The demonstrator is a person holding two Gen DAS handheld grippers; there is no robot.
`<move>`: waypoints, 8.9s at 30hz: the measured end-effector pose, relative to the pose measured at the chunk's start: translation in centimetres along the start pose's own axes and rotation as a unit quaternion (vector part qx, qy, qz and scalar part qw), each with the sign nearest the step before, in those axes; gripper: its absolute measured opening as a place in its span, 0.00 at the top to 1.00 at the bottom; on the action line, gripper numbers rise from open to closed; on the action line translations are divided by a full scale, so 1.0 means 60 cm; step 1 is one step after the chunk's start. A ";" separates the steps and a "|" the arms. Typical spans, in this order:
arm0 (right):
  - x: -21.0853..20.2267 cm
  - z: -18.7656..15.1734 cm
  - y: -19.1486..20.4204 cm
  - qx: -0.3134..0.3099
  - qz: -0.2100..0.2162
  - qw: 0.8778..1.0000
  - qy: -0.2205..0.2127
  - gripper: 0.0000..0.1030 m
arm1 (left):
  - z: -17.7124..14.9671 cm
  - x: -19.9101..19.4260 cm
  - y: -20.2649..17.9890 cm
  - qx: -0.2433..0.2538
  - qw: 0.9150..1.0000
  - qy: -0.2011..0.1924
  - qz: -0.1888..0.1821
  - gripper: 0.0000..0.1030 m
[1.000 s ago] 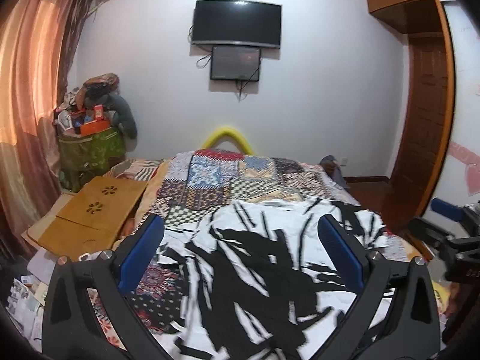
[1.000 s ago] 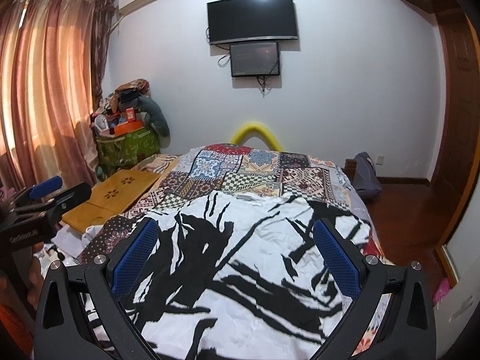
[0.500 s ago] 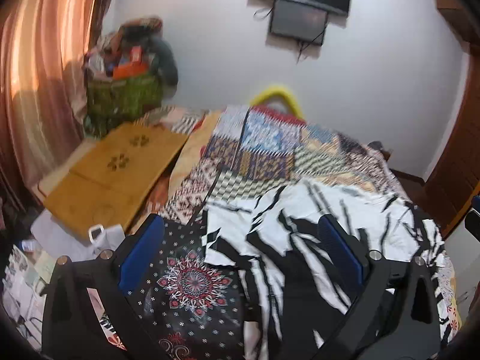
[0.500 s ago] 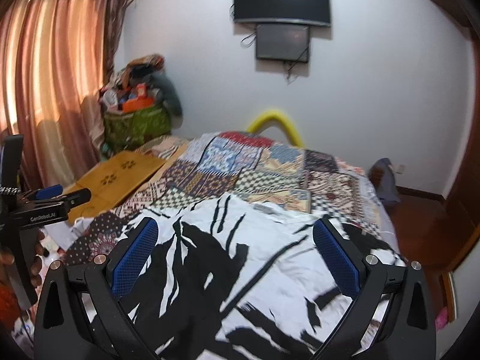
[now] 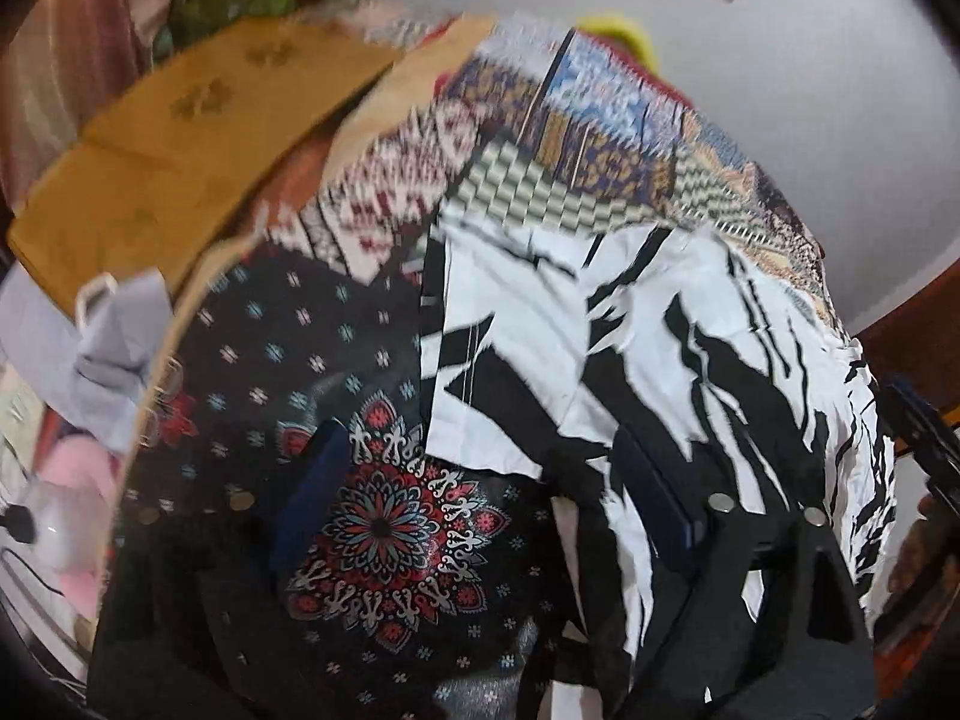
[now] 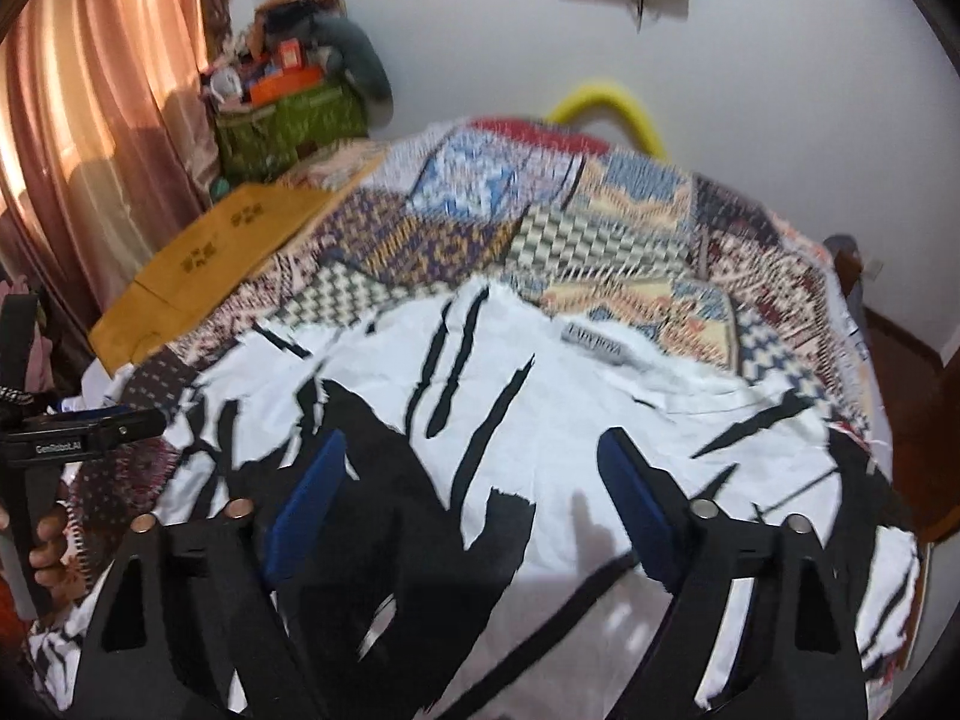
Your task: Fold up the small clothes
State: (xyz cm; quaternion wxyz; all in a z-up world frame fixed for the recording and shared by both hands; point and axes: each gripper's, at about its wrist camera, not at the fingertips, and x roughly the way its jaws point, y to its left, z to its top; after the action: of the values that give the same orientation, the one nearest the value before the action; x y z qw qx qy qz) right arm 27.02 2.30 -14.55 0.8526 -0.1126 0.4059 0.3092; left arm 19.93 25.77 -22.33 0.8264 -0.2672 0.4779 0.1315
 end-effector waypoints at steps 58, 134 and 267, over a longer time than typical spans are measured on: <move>0.002 0.006 0.021 -0.034 0.067 0.996 0.057 0.42 | -0.026 0.072 -0.210 0.212 0.972 0.070 -0.066 0.96; 0.097 -0.046 0.035 -0.102 -0.003 0.991 0.082 0.33 | -0.044 0.068 -0.148 0.185 0.981 0.032 0.050 0.20; -0.064 -0.195 -0.234 0.016 -0.043 0.997 0.057 0.41 | -0.081 0.136 -0.551 0.348 0.936 0.056 0.013 0.09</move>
State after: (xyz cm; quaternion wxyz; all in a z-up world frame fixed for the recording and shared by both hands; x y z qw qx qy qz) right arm 26.59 -15.53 -19.99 0.8424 -0.1335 0.4532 0.2592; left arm 36.20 -4.50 -20.87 0.8377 0.0361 0.5429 -0.0476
